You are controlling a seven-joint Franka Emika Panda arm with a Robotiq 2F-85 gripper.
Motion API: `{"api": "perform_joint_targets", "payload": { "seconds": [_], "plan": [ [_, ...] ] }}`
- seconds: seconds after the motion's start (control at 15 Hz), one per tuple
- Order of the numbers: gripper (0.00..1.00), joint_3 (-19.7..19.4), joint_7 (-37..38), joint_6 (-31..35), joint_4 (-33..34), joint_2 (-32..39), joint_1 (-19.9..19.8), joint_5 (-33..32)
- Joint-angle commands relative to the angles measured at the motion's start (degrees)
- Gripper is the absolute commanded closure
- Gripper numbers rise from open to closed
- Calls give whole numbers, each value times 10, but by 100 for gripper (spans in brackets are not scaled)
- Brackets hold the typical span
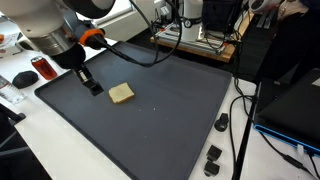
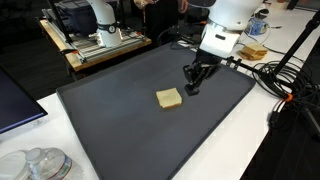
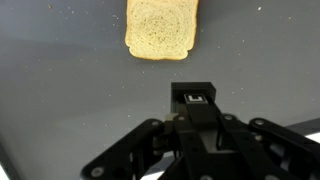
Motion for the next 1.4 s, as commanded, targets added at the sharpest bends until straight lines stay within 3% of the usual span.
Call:
{"api": "perform_joint_targets", "payload": {
  "seconds": [0.0,0.27,0.6,0.67,0.73,1.07,1.13,1.33],
  "plan": [
    [95,20,-61,-16,36,18,-44,56],
    [95,32,-102,-3,21,9,-85,109],
    [95,52,-143,59,-40,-21,-117,135],
    [95,37,-118,34,4,6,-103,114],
    [79,37,-120,37,3,6,-105,114],
    [79,30,-122,33,7,8,-99,120],
    [95,30,-122,33,7,8,-99,120],
    [95,52,-164,43,-12,1,-125,132]
  ]
}}
